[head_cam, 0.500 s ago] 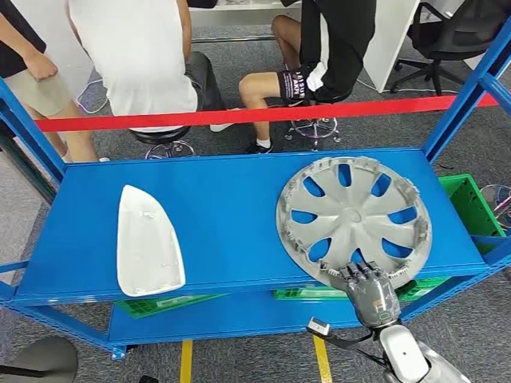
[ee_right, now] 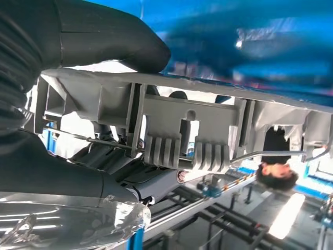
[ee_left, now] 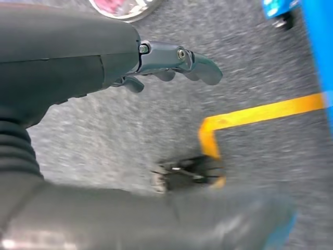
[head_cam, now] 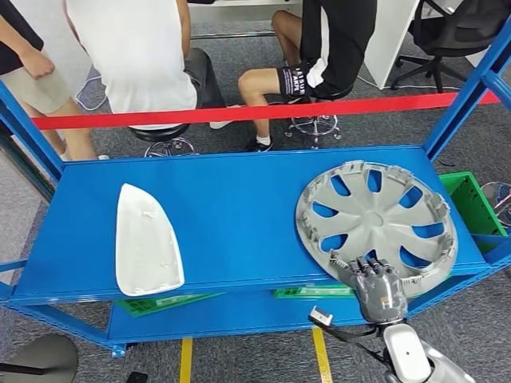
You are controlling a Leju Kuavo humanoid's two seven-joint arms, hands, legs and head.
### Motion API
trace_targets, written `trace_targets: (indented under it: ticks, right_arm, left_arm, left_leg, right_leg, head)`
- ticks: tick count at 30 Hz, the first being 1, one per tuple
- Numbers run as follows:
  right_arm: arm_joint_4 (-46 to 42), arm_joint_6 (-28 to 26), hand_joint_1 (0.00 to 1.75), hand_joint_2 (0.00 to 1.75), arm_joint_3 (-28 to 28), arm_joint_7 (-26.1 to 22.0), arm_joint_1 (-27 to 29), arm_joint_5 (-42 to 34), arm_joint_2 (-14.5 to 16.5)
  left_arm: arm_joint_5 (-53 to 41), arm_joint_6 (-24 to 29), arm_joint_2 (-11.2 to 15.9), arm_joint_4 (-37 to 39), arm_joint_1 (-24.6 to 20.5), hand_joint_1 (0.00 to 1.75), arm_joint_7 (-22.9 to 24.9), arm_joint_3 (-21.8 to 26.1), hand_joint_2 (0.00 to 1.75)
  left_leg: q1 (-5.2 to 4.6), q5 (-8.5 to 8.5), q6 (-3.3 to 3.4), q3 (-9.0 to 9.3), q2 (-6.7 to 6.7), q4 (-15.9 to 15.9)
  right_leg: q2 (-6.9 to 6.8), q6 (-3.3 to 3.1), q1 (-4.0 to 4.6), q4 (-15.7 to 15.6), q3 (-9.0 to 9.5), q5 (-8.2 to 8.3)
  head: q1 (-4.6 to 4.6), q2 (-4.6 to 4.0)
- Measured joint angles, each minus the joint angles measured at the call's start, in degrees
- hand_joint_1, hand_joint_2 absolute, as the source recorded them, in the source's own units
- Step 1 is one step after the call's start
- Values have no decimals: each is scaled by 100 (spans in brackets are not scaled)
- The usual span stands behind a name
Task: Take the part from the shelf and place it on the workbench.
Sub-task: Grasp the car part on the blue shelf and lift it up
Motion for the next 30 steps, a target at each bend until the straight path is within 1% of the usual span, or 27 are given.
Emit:
trace_targets:
  ticks: [3, 5, 7, 9, 12, 15, 18, 23, 27, 30]
  right_arm:
    - [-285, 1, 175, 175, 98, 162, -7, -1, -270]
    - [-486, 1, 175, 175, 139, 132, -3, -1, -443]
    - [-686, 1, 175, 175, 117, -65, 25, -1, -575]
    - [-896, 1, 175, 175, -5, -490, 107, -1, -646]
    - [-1205, 1, 175, 175, -407, -1429, 324, 2, -616]
    - [-1435, 1, 175, 175, -857, -2178, 546, 3, -450]
    - [-1610, 2, 175, 175, -1304, -2722, 743, 0, -202]
    - [-1730, 3, 175, 175, -1699, -3028, 864, -2, 59]
    - [-1771, 5, 175, 175, -1947, -3300, 959, -1, 323]
    - [-1773, 5, 175, 175, -2058, -3385, 999, -1, 460]
  left_arm:
    - [141, 54, -25, 0, -4, 0, -553, 143, 175]
    - [212, 93, -48, 0, -16, 0, -835, 234, 87]
    - [240, 96, -68, 0, -30, 0, -970, 301, 0]
    - [251, 3, -81, 0, -42, 0, -1016, 340, 0]
    - [259, -233, -92, 0, -51, 0, -1010, 399, 0]
    - [258, -308, -97, 0, -54, 0, -980, 434, 0]
    - [261, -364, -97, 0, -56, 0, -905, 450, 0]
    - [254, -406, -98, 0, -57, 0, -859, 463, 0]
    - [152, -424, -92, 0, -55, 0, -700, 465, 0]
    - [134, -463, -90, 0, -53, 0, -653, 465, 0]
  left_leg:
    - [0, 1, 1, -5, -1, 0]
    - [-1, 0, 1, -6, -1, 0]
    - [0, -1, 1, -8, -1, -1]
    - [0, -3, 1, -11, -2, -3]
    - [0, -4, 0, -13, -3, -7]
    - [1, -5, -1, -14, -5, -11]
    - [1, -6, -2, -14, -8, -14]
    - [1, -6, -3, -13, -8, -15]
    - [1, -7, -4, -14, -8, -15]
    - [1, -7, -4, -14, -8, -15]
  right_leg:
    - [-2, 3, -1, 0, -5, 2]
    - [-2, 3, -1, 1, -7, 2]
    - [-1, 3, -1, 1, -12, 1]
    - [-2, 2, 0, 1, -17, -3]
    - [-3, -1, 0, 1, -19, -10]
    - [-8, -5, 2, 2, -20, -14]
    - [-11, -8, 1, 2, -21, -17]
    - [-11, -9, 1, 2, -21, -18]
    - [-11, -9, 1, 2, -22, -18]
    - [-11, -10, 1, 2, -23, -19]
  head:
    - [0, 0]
    - [-1, 0]
    - [-1, 0]
    - [-1, 0]
    - [-1, 0]
    - [-2, 0]
    - [-1, 0]
    - [0, 0]
    - [-1, 0]
    - [-1, -1]
